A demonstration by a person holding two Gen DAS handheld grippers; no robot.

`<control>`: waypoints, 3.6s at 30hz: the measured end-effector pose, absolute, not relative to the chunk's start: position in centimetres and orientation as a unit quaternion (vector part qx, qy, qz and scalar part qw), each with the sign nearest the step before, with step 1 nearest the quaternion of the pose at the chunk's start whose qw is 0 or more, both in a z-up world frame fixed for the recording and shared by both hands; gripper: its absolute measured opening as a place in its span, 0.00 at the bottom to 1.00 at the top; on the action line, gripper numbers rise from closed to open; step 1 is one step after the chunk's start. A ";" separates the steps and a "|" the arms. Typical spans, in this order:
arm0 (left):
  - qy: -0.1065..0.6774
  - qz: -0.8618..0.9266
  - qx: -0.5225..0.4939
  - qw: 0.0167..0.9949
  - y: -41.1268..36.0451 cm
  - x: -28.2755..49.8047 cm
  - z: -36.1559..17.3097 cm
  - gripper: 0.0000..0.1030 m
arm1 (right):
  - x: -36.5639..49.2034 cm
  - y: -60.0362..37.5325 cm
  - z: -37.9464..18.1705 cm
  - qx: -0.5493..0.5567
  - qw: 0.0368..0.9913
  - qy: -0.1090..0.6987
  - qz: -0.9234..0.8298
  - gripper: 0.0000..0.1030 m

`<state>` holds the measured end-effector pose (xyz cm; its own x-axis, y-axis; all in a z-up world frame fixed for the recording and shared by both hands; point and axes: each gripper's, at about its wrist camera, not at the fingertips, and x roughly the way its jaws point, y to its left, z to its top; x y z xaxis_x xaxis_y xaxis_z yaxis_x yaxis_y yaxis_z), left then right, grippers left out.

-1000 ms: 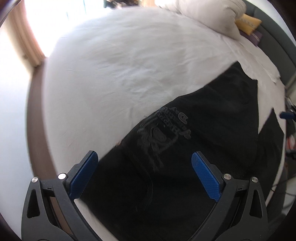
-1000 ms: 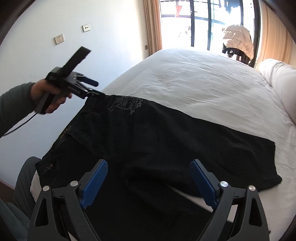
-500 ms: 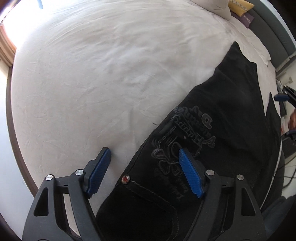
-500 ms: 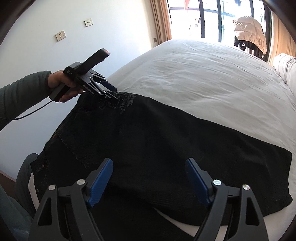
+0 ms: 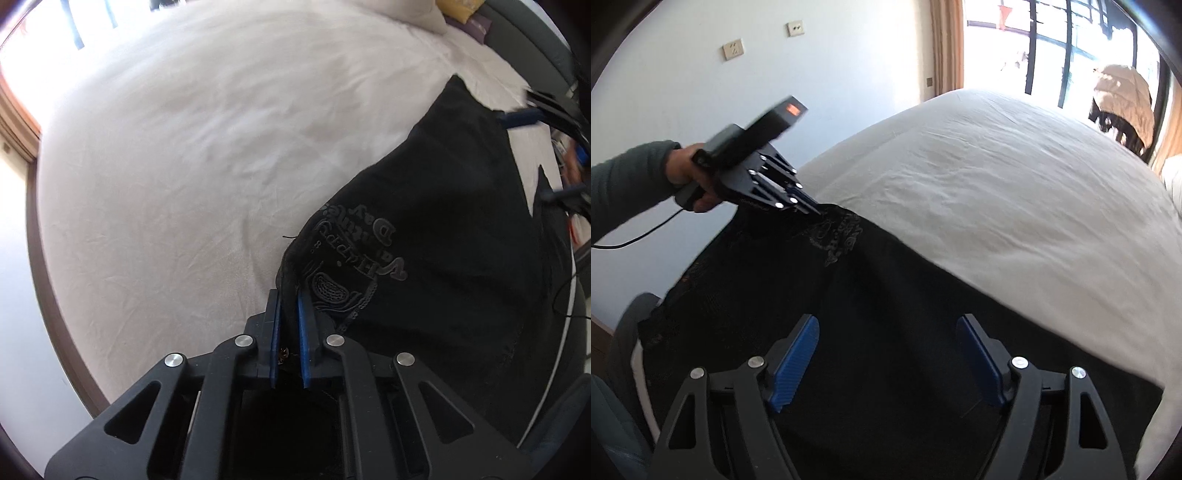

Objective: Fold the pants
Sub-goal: 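Close the right gripper on the waistband beside the left gripper, then lift the waistband with both grippers and fold it over toward the hems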

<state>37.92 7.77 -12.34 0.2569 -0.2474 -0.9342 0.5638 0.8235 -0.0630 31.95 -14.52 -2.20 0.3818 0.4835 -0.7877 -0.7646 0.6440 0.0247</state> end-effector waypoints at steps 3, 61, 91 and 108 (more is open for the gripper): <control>0.522 -0.251 0.167 0.798 7.5 36.1 -11.3 0.07 | 33.8 -12.3 -2.2 -0.221 0.794 0.402 0.398 0.69; 0.432 -0.250 0.219 0.838 1.4 10.3 -8.2 0.06 | 21.8 -10.8 -5.2 -0.080 0.815 0.437 0.372 0.05; 0.447 -0.320 0.280 0.787 -3.4 1.8 -12.5 0.06 | 4.4 -12.5 -11.8 -0.293 0.805 0.418 0.303 0.05; 0.442 -0.333 0.326 0.767 -3.2 0.0 -13.3 0.06 | 0.7 -10.6 -14.0 -0.357 0.793 0.402 0.286 0.05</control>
